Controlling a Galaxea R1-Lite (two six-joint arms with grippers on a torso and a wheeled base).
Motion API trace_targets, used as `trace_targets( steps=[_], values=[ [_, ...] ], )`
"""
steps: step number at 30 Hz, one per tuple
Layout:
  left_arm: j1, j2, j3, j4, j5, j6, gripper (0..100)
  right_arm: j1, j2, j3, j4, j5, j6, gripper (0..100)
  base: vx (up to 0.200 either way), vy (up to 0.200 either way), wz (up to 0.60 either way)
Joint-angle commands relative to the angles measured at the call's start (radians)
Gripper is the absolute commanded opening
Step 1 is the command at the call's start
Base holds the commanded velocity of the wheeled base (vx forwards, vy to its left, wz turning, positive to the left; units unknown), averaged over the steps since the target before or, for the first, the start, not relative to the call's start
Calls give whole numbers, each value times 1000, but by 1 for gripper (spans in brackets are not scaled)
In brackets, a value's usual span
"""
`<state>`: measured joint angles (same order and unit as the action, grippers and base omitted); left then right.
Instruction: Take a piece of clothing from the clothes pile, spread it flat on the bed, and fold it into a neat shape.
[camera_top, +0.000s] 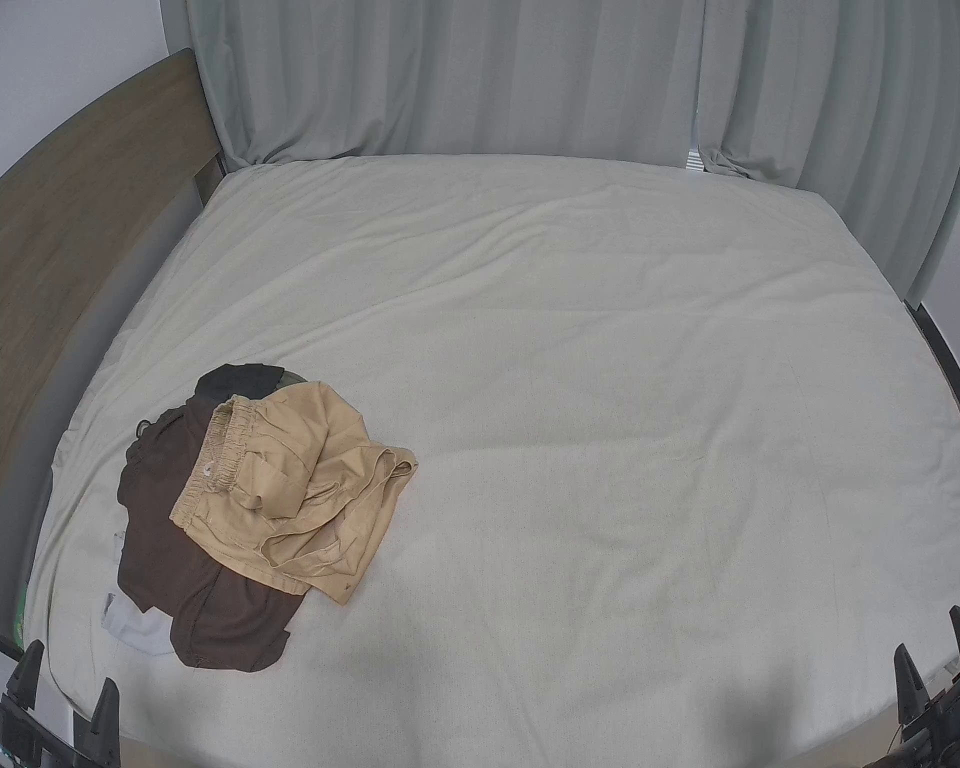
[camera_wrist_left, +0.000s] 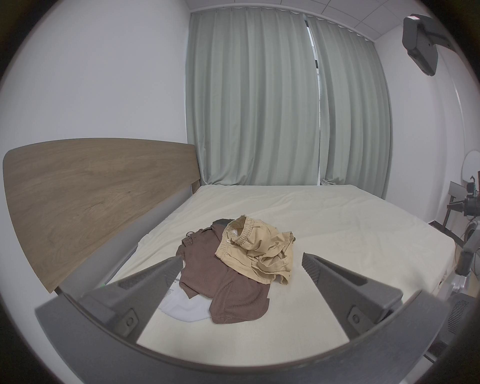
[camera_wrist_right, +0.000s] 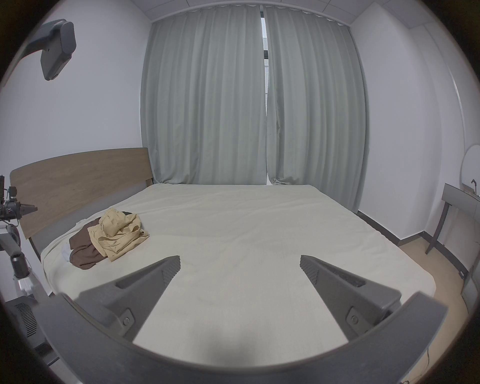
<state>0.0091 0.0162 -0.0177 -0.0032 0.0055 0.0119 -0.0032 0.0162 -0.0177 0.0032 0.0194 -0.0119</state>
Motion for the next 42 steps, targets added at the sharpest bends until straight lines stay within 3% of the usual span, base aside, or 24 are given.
trace_targets(
  steps=[1,7,10,17,22,27,38,42],
  values=[
    [0,-13,18,-4,-2,0,100,0,-16,18,0,1,0,100,0,0,0],
    [0,-13,4,-26,-12,-7,100,0,-16,18,0,1,0,100,0,0,0],
    [5,4,-128,-34,-21,-36,100,0,-16,18,0,1,-2,100,0,0,0],
    [-6,48,-108,-1,-84,-52,100,3,-16,18,0,1,-2,100,0,0,0],
    [-26,122,-154,-8,-110,-104,100,2,-16,18,0,1,-2,100,0,0,0],
    [-110,234,-240,-9,-110,-135,100,3,-16,18,0,1,-2,100,0,0,0],
    [-126,378,-321,-21,-134,-175,100,3,-16,18,0,1,-2,100,0,0,0],
    [-127,481,-357,-75,-148,-253,100,3,-16,18,0,1,-2,100,0,0,0]
  ],
)
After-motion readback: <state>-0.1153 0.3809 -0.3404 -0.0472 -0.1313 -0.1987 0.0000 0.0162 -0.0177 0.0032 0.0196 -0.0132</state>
